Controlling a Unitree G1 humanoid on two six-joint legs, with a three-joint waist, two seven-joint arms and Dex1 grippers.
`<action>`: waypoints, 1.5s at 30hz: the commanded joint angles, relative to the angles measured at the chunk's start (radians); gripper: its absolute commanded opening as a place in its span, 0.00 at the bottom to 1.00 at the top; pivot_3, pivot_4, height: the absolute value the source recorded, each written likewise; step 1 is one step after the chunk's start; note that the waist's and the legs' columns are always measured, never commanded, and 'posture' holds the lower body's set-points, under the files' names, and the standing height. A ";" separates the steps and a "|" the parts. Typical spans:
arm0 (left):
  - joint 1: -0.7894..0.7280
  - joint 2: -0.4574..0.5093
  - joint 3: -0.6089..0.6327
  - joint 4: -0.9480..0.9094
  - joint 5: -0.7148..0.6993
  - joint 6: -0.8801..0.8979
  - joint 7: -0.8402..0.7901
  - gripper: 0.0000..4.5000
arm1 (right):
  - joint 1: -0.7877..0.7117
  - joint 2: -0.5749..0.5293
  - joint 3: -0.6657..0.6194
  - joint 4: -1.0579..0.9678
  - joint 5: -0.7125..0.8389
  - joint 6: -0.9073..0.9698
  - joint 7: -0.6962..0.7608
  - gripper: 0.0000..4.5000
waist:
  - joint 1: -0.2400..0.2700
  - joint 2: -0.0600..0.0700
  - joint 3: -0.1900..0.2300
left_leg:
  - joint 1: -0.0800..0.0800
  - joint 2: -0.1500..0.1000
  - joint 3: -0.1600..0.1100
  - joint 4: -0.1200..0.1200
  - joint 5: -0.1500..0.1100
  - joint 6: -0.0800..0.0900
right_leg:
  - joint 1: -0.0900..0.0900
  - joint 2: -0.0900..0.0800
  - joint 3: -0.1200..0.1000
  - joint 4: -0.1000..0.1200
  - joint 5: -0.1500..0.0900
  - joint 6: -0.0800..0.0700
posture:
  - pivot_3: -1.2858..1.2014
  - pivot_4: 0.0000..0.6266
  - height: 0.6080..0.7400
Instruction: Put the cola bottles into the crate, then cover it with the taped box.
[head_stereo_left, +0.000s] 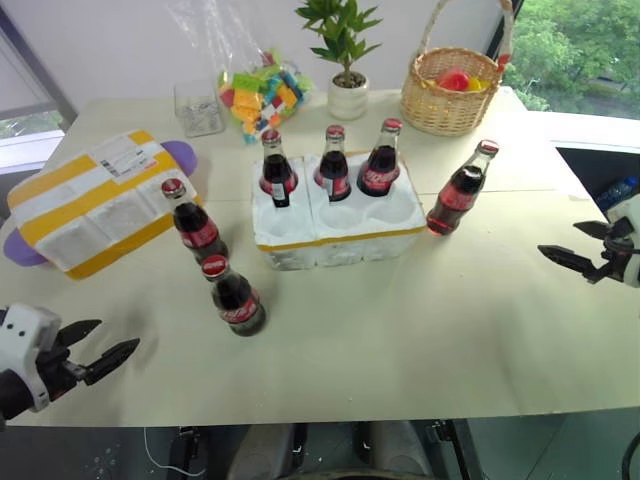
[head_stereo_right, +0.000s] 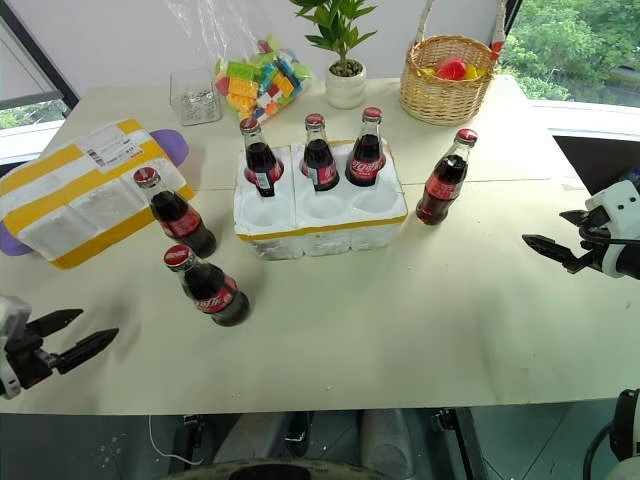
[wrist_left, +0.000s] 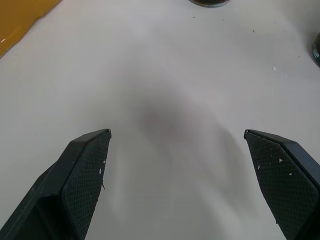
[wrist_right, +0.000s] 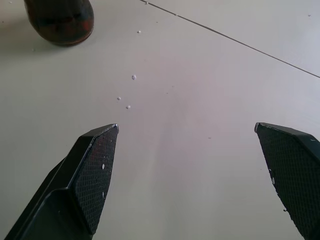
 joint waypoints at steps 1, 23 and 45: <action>-0.009 0.001 0.037 -0.014 -0.001 -0.010 0.014 0.99 | -0.010 -0.014 -0.019 -0.010 0.008 -0.011 -0.005 1.00 | 0.000 0.000 0.000 | 0.000 0.000 0.000 0.000 0.000 0.000 | 0.000 0.000 0.000 0.000 0.000 0.000 | 0.52 0.24 0.94; -0.365 0.138 -0.038 0.048 -0.138 0.102 -0.047 0.99 | 0.079 -0.142 -0.174 -0.395 0.257 0.355 0.217 1.00 | 0.009 0.004 0.001 | 0.000 0.000 0.000 0.001 0.000 0.000 | 0.000 0.000 0.000 0.001 0.000 0.000 | 0.52 0.24 0.94; -0.935 0.039 -0.490 0.512 0.094 -0.104 -0.196 0.99 | 0.360 -0.104 -0.502 -1.224 0.753 0.893 0.101 1.00 | 0.007 0.001 0.001 | -0.002 -0.001 0.000 0.001 0.000 0.000 | -0.001 -0.001 0.000 0.001 0.003 0.004 | 0.52 0.24 0.94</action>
